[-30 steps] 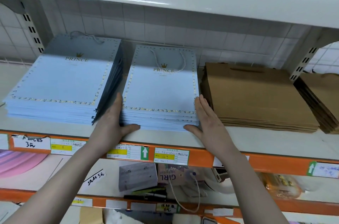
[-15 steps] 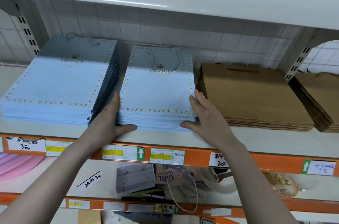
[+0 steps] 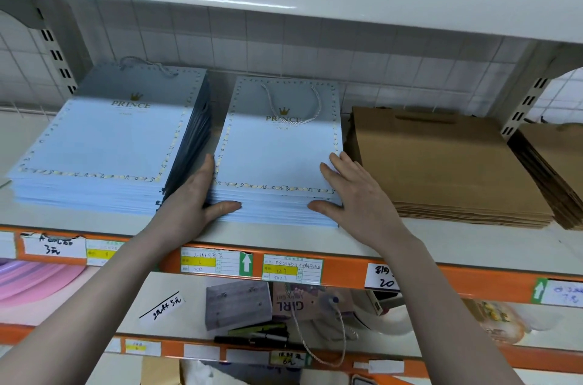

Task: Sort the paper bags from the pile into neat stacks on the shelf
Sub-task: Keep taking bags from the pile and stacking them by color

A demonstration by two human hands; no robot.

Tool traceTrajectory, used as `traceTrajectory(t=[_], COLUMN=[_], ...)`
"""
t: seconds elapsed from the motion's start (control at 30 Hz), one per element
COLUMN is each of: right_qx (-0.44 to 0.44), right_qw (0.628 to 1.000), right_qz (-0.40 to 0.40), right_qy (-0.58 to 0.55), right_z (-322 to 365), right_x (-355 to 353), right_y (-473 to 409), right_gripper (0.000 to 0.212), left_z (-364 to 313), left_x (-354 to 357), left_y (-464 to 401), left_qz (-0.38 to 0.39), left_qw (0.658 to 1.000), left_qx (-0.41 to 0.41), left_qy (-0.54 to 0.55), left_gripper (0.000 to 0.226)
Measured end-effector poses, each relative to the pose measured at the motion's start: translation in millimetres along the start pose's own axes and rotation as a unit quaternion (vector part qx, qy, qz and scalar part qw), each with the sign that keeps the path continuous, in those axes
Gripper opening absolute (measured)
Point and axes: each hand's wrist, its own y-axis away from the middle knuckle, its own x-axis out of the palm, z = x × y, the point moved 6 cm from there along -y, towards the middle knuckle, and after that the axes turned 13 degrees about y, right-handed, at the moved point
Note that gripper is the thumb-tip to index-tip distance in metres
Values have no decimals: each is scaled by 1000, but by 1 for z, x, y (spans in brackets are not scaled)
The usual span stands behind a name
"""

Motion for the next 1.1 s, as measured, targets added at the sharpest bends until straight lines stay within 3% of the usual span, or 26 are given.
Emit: traceTrajectory(t=[0.23, 0.37, 0.57, 0.83, 0.97, 1.1], right_qx=[-5, -7, -24, 10, -30, -97], right_qw=[1000, 999, 997, 993, 989, 986], right_qz=[-25, -38, -68, -105, -106, -40], right_qy=[-14, -24, -19, 57, 97, 131], right_z=[5, 8, 14, 16, 20, 21], right_x=[0, -3, -5, 2, 4, 5], right_y=[-6, -4, -12, -15, -11, -3], right_gripper=[62, 63, 59, 47, 61, 78], left_z=[4, 1, -3, -2, -9, -16], left_x=[2, -1, -1, 10, 9, 8], left_y=[0, 1, -1, -7, -6, -6], left_qz=[-9, -32, -5, -8, -12, 2], left_qw=[1000, 998, 990, 968, 957, 952], left_qx=[5, 48, 121, 160, 163, 186], left_qy=[15, 0, -72, -195, -238, -244], left_gripper=[97, 98, 97, 84, 79, 76])
